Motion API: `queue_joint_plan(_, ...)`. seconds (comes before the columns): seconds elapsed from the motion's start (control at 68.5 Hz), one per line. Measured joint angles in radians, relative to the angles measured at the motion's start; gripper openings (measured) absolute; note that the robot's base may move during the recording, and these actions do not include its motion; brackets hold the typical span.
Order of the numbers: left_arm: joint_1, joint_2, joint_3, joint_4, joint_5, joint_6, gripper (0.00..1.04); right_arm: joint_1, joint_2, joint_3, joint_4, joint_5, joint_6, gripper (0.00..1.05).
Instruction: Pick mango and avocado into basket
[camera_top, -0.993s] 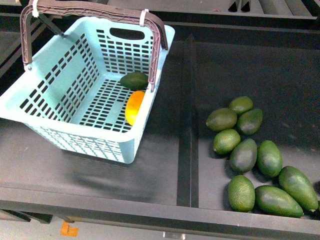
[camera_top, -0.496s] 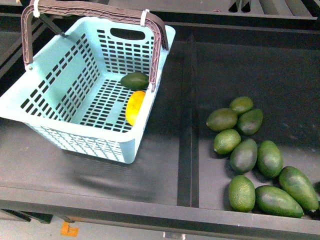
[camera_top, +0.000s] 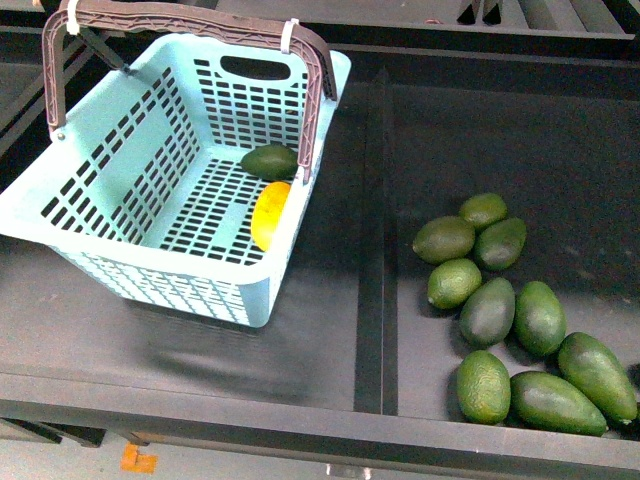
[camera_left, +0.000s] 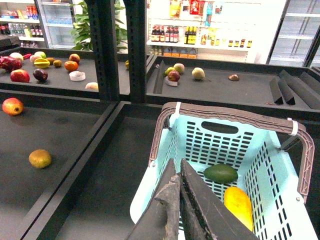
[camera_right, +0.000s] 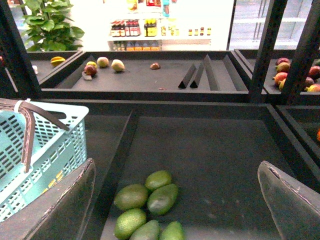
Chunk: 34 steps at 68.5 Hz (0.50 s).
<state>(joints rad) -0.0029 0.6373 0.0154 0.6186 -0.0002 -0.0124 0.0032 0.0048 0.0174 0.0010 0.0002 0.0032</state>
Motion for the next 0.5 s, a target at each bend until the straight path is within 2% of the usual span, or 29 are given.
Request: queue_joint_plan(0.496,0.0,-0.336,0.0,-0.317,0.0,0.001,0.02,0.0,0.0,0.0,0.0,0.0,0.0,0.96)
